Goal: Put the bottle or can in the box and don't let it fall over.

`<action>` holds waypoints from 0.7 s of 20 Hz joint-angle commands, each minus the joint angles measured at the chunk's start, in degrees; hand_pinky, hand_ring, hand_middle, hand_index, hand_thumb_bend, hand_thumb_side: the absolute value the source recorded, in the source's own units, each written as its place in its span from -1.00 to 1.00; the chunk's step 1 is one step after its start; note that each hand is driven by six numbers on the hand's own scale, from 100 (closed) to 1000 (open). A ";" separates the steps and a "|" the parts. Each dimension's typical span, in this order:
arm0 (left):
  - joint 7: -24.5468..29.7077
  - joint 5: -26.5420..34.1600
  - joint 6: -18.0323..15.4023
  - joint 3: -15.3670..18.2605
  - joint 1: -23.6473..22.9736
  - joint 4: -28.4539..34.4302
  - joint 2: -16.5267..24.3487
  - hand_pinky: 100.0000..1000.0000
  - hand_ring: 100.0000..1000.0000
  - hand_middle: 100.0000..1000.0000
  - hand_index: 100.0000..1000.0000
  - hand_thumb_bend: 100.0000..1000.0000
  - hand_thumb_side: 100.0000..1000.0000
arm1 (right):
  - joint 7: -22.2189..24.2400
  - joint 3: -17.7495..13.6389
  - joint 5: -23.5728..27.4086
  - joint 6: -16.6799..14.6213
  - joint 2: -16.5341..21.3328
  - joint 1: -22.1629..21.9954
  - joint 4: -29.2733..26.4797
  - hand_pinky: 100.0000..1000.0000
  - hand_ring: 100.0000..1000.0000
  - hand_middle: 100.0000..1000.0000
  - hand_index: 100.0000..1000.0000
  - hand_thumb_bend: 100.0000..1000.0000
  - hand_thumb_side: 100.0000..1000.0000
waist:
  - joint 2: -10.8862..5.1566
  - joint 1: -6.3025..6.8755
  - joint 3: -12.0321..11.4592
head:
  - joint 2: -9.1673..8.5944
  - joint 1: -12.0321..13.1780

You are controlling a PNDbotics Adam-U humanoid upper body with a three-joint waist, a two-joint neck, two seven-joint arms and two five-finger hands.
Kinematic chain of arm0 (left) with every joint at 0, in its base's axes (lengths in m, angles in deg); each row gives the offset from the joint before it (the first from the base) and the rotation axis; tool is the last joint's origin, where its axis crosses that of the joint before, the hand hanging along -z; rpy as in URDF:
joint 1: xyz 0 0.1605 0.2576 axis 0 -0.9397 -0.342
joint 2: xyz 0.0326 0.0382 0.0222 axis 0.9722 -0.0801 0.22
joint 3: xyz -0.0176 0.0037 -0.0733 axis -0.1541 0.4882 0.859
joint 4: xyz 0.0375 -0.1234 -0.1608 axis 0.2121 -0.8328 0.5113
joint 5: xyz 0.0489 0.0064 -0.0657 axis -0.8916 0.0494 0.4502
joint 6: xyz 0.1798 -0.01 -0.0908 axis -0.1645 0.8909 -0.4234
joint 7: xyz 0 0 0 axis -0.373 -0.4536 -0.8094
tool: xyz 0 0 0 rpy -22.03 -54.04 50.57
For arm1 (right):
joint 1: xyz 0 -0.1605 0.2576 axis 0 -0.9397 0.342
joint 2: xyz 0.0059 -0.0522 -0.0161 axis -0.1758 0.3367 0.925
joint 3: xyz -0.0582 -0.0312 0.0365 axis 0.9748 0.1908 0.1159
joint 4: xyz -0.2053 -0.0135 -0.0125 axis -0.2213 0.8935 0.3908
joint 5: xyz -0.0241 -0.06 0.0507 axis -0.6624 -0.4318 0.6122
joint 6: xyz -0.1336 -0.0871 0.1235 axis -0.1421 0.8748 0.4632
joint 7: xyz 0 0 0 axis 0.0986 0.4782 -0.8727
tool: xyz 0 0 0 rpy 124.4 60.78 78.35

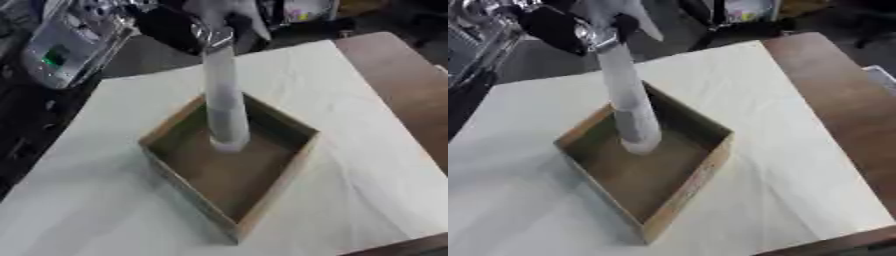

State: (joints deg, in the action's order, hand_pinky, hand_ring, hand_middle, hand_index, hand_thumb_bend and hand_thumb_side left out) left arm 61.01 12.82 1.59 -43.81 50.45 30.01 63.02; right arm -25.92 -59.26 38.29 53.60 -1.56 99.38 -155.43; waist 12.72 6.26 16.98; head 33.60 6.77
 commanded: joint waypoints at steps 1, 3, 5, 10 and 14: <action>2.31 -5.12 -3.62 0.26 0.32 -0.38 1.19 0.52 -0.24 0.95 0.87 -0.56 0.45 | -0.13 -0.15 0.33 0.29 0.98 0.68 -1.09 1.00 1.00 1.00 0.97 -1.00 -0.11 | -0.70 -0.46 0.05 | -0.73 -0.39; 3.65 -9.60 -6.63 0.06 -0.29 -1.29 1.43 0.66 -0.03 1.00 0.95 -0.27 0.83 | -0.26 -0.16 0.43 0.40 0.85 0.85 -1.05 1.00 1.00 1.00 0.97 -1.00 -0.11 | -0.72 -0.51 0.07 | -0.72 -0.42; 4.52 -13.11 -8.92 -0.03 -0.76 -2.36 1.50 0.71 0.09 1.00 0.98 -0.15 0.89 | -0.28 -0.04 0.58 0.47 0.89 1.01 -1.14 1.00 1.00 1.00 0.97 -1.00 -0.11 | -0.73 -0.56 0.00 | -0.75 -0.52; 5.83 -16.67 -11.67 0.21 -1.48 -4.20 1.84 0.70 0.13 1.00 0.96 -0.27 0.79 | -0.33 -0.12 0.53 0.28 1.13 0.52 -1.12 1.00 1.00 1.00 0.97 -1.00 -0.11 | -0.86 -0.80 -0.33 | -0.47 -0.66; 7.08 -14.80 -11.89 0.85 -2.01 -4.38 2.40 0.65 0.04 1.00 0.95 -0.39 0.76 | -0.34 -0.22 0.45 -0.03 1.29 0.01 -1.01 1.00 1.00 1.00 0.97 -1.00 -0.12 | -1.13 -1.11 -0.62 | -0.15 -0.74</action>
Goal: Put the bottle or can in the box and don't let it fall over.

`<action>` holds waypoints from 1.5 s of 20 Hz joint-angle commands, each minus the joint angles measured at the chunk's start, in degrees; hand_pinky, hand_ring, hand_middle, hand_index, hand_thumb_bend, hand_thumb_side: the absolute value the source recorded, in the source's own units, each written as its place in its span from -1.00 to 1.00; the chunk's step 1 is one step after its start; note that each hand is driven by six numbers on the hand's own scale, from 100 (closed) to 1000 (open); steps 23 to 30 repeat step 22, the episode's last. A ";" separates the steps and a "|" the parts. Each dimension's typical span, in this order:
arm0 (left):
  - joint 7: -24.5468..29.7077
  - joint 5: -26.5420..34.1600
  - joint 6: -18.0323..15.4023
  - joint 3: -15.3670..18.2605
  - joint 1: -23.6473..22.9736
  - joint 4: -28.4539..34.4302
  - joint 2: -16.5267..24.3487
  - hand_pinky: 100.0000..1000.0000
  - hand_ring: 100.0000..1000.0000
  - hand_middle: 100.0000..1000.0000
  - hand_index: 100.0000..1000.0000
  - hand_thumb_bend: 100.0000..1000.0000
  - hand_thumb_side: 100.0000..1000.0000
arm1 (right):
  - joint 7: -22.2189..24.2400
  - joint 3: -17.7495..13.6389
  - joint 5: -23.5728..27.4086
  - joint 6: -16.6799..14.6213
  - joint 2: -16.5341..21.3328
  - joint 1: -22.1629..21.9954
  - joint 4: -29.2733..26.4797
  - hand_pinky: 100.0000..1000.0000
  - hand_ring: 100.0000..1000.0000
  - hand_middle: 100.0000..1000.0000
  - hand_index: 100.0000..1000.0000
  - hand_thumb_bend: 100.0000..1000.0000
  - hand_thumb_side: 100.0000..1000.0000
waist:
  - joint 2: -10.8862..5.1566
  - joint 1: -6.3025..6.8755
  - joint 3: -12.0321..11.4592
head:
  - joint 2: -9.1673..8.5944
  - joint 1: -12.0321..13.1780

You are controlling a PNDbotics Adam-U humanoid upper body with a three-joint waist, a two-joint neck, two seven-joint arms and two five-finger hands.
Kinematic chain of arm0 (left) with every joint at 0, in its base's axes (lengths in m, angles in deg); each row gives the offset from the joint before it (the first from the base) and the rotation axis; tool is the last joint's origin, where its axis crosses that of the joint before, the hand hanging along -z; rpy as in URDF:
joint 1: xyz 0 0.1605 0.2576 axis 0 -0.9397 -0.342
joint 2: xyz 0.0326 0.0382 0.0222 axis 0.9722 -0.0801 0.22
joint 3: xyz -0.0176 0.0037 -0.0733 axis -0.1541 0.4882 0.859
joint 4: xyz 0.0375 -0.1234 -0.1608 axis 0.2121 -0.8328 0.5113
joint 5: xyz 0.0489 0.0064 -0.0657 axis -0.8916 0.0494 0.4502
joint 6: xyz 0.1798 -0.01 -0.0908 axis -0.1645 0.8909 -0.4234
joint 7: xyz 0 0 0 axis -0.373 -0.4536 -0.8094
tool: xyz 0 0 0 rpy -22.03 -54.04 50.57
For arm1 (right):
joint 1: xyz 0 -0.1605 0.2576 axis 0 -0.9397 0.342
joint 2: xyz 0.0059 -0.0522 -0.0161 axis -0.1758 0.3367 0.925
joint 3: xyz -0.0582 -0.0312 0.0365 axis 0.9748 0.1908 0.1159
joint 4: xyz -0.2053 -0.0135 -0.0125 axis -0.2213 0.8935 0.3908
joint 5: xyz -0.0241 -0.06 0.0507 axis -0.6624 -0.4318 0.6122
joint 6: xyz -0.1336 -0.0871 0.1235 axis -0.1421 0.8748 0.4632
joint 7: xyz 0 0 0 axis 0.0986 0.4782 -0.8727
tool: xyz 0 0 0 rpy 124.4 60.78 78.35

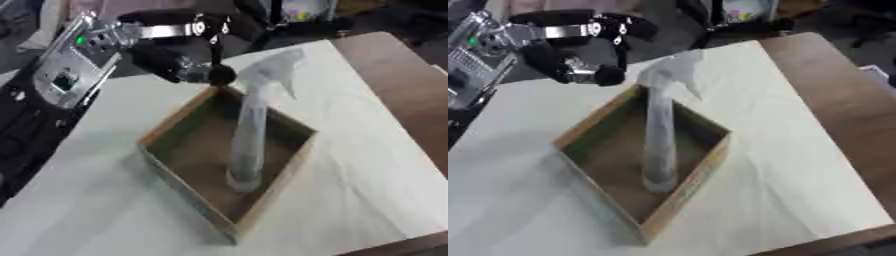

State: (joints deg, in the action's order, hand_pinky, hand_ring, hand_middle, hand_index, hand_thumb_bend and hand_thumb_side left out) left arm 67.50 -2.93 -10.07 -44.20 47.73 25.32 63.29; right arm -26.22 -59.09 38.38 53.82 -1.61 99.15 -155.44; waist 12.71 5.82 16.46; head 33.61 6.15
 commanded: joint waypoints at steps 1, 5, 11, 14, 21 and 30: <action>0.69 1.60 0.00 1.56 0.57 0.40 2.28 0.62 -0.04 1.00 0.94 -0.48 0.74 | -0.07 -0.42 0.35 -0.34 1.38 0.08 -0.96 1.00 1.00 1.00 0.97 -1.00 -0.12 | -1.21 -0.78 -0.20 | -0.08 -0.14; -0.22 5.05 2.00 3.51 0.04 1.29 3.71 0.58 -0.14 0.98 0.95 -0.67 0.70 | -0.12 -0.52 0.23 -0.81 1.71 -0.66 -0.83 1.00 1.00 1.00 0.97 -1.00 -0.13 | -1.72 -1.22 -0.73 | 0.29 -0.33; -6.11 11.44 6.88 7.23 -2.20 3.89 8.63 0.52 -0.36 1.00 0.92 -0.91 0.69 | -0.49 -0.89 0.15 -1.72 2.57 -2.19 -0.62 1.00 1.00 1.00 0.97 -1.00 -0.15 | -2.95 -1.80 -2.03 | 1.26 -1.05; -9.64 13.76 9.43 9.29 -4.51 5.40 12.18 0.39 -0.40 1.00 0.87 -1.00 0.58 | -0.86 -1.21 0.18 -2.18 3.03 -2.95 -0.49 1.00 1.00 1.00 0.96 -1.00 -0.16 | -3.58 -2.11 -2.66 | 1.65 -1.53; -17.08 19.82 13.05 16.01 -12.96 6.76 18.68 0.22 -0.42 1.00 0.82 -1.00 0.45 | -1.94 -2.09 0.56 -3.31 3.74 -4.61 -0.65 1.00 1.00 1.00 0.96 -1.00 -0.19 | -4.42 -3.01 -3.98 | 1.94 -3.11; -17.97 20.54 13.42 16.93 -14.25 6.77 19.52 0.20 -0.44 1.00 0.82 -1.00 0.43 | -2.08 -2.19 0.60 -3.48 3.82 -4.78 -0.69 1.00 1.00 1.00 0.96 -1.00 -0.19 | -4.49 -3.14 -4.16 | 2.08 -3.32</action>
